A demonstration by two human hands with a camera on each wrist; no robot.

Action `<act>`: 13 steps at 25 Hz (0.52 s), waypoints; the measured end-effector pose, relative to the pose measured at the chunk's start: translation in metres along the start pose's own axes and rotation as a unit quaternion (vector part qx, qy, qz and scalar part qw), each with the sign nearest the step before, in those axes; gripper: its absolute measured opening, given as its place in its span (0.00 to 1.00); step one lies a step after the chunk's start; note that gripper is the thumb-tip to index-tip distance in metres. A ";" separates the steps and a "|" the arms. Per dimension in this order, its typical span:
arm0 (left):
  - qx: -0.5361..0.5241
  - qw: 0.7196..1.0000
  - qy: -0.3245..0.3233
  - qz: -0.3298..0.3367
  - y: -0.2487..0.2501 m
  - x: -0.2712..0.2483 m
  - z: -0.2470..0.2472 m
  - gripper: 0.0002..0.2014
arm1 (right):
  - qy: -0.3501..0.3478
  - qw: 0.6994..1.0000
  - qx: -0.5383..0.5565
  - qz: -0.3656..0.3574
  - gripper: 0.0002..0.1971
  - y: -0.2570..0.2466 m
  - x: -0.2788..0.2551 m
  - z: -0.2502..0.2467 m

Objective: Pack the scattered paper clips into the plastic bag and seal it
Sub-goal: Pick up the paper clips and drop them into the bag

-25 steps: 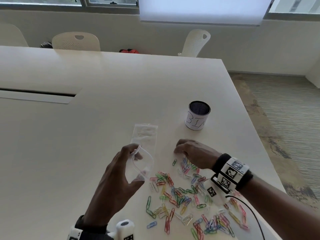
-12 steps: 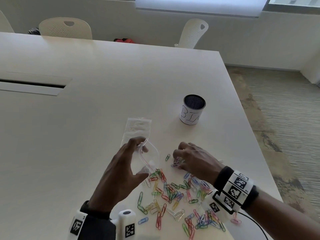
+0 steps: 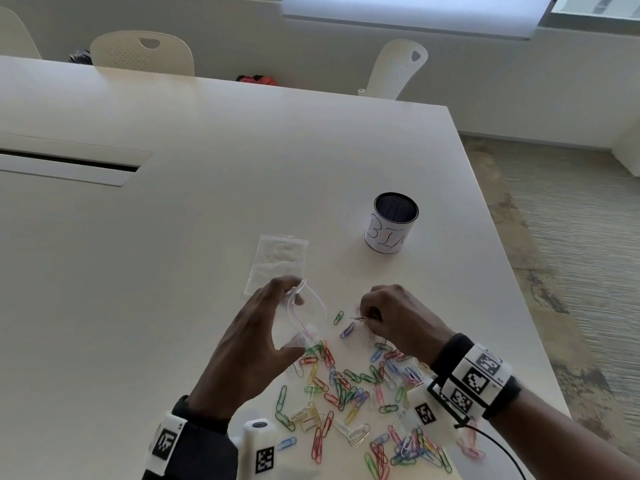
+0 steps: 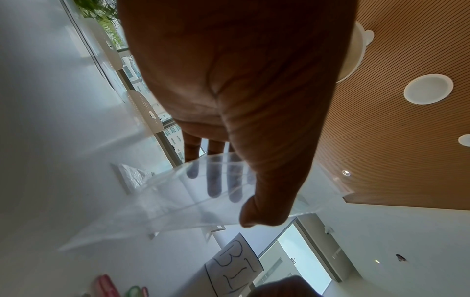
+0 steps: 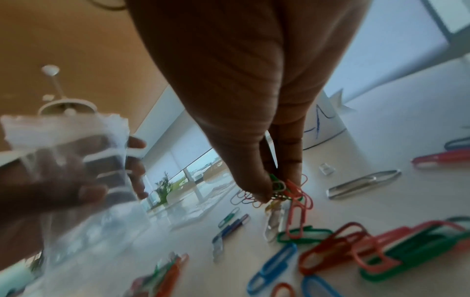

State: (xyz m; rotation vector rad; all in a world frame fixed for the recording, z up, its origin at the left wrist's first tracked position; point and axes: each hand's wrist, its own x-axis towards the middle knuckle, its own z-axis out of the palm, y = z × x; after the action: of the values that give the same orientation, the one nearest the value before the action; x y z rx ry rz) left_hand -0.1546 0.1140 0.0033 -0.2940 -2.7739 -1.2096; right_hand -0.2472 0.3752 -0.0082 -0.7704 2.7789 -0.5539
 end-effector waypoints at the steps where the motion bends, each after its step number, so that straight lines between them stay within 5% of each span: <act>1: 0.001 1.000 0.000 0.000 0.000 0.000 0.001 0.38 | 0.006 0.999 0.030 0.010 0.04 0.001 -0.001 -0.005; 5: 0.005 1.000 -0.002 -0.003 0.001 0.002 0.004 0.38 | 0.040 0.975 0.207 0.077 0.02 -0.010 -0.011 -0.032; 9: 0.025 1.000 -0.003 0.000 0.004 0.004 0.009 0.40 | 0.045 0.897 0.428 0.104 0.04 -0.049 -0.027 -0.064; 13: 0.064 0.998 -0.003 0.021 0.009 0.006 0.012 0.43 | 0.017 0.852 0.513 0.099 0.07 -0.081 -0.034 -0.070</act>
State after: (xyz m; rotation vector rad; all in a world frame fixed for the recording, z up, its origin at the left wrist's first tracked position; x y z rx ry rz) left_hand -0.1583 0.1298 0.0027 -0.3427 -2.8189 -1.0175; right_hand -0.2025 0.3500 0.0918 -0.2025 2.0254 -1.7590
